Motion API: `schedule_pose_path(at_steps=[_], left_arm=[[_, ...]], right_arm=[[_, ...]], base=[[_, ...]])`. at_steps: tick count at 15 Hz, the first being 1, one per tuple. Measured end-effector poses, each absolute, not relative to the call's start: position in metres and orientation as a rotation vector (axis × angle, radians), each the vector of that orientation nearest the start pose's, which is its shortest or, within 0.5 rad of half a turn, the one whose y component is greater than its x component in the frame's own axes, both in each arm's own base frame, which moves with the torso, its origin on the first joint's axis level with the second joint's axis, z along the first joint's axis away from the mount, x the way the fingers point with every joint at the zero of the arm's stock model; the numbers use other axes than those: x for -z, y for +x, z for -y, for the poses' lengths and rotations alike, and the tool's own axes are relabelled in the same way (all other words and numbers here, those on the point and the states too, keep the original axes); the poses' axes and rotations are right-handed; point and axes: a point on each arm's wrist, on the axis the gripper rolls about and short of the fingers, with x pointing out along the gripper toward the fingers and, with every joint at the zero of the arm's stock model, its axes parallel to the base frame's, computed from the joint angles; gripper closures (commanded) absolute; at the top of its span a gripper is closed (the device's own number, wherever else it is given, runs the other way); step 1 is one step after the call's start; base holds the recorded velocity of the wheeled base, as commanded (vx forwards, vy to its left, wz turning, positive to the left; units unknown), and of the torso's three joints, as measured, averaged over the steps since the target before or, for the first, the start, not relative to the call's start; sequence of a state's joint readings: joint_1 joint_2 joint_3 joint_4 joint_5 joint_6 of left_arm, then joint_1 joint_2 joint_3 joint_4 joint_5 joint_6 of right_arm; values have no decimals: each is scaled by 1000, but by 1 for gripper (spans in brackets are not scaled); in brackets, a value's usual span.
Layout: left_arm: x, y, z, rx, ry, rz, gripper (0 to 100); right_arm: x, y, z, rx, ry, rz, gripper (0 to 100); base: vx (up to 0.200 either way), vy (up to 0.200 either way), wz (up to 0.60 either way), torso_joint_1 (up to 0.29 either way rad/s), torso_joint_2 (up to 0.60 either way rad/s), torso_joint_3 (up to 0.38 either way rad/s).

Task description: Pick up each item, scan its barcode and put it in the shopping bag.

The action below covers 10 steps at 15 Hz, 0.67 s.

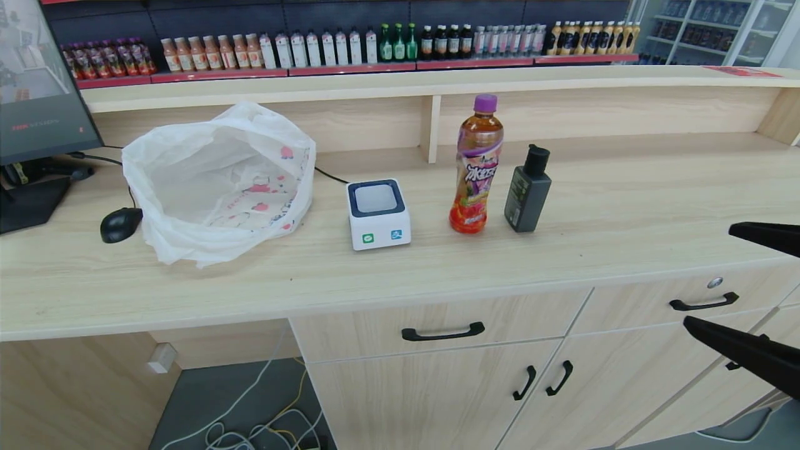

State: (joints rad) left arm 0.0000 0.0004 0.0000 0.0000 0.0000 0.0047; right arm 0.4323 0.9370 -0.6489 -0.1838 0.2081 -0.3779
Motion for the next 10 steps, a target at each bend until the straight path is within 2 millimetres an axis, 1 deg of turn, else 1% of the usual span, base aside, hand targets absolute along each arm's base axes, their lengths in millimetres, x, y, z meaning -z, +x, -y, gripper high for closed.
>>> schedule_pose_path(at_steps=[3,5,8,10], left_arm=[[-75,-23,0,0,5,0,0],[-75,-23,0,0,4,0,0],[-75,-23,0,0,5,0,0],[-75,-23,0,0,4,0,0]], right_arm=[[-248,122,-66,-606,-378,14,0],[-245,132,-79,-580,-347,5,0],[-243,144,-105,-541,-260,18,0],[-244,156,-121,-485,-185,80,0]], base=[[0,0,0,0,0,0],[0,0,0,0,0,0],[0,0,0,0,0,0],[0,0,0,0,0,0]])
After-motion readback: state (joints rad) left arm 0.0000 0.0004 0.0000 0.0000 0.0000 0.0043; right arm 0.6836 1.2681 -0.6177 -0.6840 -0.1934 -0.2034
